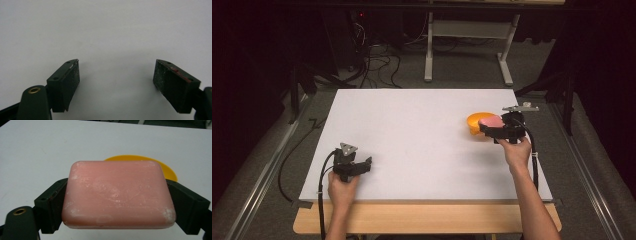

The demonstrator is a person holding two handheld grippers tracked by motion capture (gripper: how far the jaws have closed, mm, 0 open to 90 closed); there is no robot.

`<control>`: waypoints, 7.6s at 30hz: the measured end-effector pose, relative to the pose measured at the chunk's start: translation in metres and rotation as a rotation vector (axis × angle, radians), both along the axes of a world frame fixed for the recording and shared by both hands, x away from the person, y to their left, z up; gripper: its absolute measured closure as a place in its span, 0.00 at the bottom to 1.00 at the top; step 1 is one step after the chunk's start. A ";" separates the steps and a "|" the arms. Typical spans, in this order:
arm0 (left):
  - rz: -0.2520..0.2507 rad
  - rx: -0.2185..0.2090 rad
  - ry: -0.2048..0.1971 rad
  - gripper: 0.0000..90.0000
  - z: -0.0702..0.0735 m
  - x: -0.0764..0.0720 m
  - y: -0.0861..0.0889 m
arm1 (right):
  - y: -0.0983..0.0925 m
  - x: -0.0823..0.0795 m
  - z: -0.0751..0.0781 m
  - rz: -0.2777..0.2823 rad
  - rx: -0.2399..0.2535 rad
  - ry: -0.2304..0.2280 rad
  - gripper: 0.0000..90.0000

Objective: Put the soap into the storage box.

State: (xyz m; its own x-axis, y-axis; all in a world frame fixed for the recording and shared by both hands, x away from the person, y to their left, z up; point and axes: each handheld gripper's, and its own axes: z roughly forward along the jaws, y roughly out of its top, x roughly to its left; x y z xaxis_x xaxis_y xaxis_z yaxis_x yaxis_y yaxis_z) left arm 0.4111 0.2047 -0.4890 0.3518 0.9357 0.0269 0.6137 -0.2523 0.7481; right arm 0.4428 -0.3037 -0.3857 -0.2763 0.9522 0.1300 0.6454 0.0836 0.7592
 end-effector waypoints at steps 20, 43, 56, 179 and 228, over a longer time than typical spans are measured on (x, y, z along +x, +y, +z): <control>0.000 -0.001 0.000 0.24 0.000 0.000 0.000 | 0.010 0.038 -0.008 -0.051 -0.047 0.040 0.15; -0.001 -0.003 0.003 0.24 0.000 0.000 0.000 | 0.014 0.068 -0.030 -0.120 -0.086 0.112 0.15; -0.001 -0.003 0.003 0.24 0.000 0.000 0.000 | 0.014 0.074 -0.041 -0.151 -0.103 0.139 0.15; 0.003 0.000 -0.004 0.24 0.000 0.000 0.000 | 0.032 -0.060 -0.036 0.130 0.038 -0.066 0.20; 0.001 0.007 -0.007 0.24 0.000 -0.001 -0.001 | 0.068 -0.059 -0.097 0.188 -0.149 0.033 0.22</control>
State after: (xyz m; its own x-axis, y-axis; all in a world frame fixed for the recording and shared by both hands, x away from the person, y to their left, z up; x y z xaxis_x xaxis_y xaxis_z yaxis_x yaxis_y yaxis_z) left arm 0.4105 0.2037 -0.4890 0.3511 0.9357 0.0355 0.6088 -0.2569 0.7506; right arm 0.3839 -0.2354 -0.4825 -0.4487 0.8937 0.0043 0.6323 0.3141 0.7081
